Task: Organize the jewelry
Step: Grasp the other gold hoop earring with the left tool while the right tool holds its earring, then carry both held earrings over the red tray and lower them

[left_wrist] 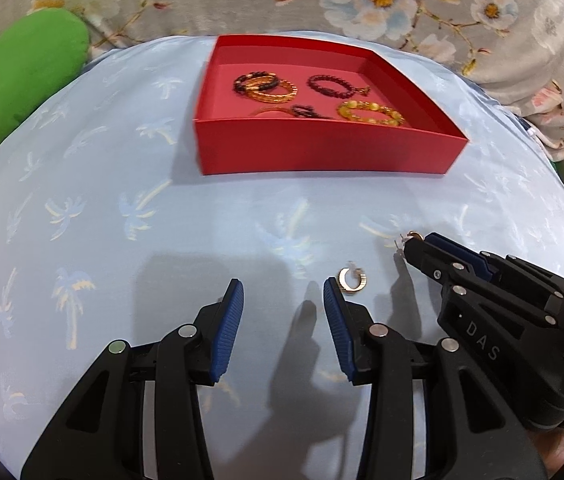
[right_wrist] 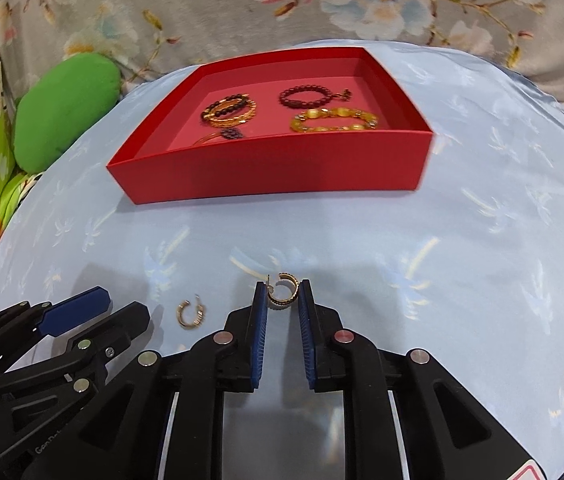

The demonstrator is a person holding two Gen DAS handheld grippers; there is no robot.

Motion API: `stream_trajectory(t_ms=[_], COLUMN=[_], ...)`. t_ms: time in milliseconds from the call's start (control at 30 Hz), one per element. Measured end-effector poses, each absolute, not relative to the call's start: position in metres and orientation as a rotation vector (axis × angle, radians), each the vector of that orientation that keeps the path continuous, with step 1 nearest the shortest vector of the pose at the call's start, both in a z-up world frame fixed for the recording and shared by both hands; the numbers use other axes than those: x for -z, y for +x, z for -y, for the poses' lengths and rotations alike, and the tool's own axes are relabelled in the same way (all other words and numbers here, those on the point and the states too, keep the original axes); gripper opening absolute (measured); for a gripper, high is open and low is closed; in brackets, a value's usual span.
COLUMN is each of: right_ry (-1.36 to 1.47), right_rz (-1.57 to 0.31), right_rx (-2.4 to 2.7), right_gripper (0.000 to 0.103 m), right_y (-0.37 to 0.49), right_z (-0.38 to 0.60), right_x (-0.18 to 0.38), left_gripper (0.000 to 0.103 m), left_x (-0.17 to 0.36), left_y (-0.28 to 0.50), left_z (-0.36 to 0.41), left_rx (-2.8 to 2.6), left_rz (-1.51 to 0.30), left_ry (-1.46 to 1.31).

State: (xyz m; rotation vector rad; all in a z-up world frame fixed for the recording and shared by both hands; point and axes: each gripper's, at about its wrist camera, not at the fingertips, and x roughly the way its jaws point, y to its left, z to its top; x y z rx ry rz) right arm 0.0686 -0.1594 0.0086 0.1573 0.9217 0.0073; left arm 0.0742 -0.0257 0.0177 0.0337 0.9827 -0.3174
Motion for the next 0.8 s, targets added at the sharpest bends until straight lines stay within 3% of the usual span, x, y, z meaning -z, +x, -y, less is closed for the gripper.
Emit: stream_trajectory(t_ms=[467, 733, 800], right_ry=[0.194, 0.197, 0.198], right_rz=[-0.915, -0.918, -0.918], right_rx=[0.028, 0.028, 0.028], right_gripper=[0.015, 0.015, 0.015], right_y=[0.054, 0.052, 0.052], right_z=[0.184, 0.185, 0.185], right_x=[-0.008, -0.006, -0.006], left_gripper=[0.039, 0.016, 0.016], left_x=[-0.010, -0.009, -0.009], left_y=[0.075, 0.073, 0.073], left_z=[0.065, 0.071, 0.071], left_rx=[0.344, 0.340, 0.341], left_rz=[-0.977, -0.958, -0.960], left_ry=[0.098, 0.147, 0.147])
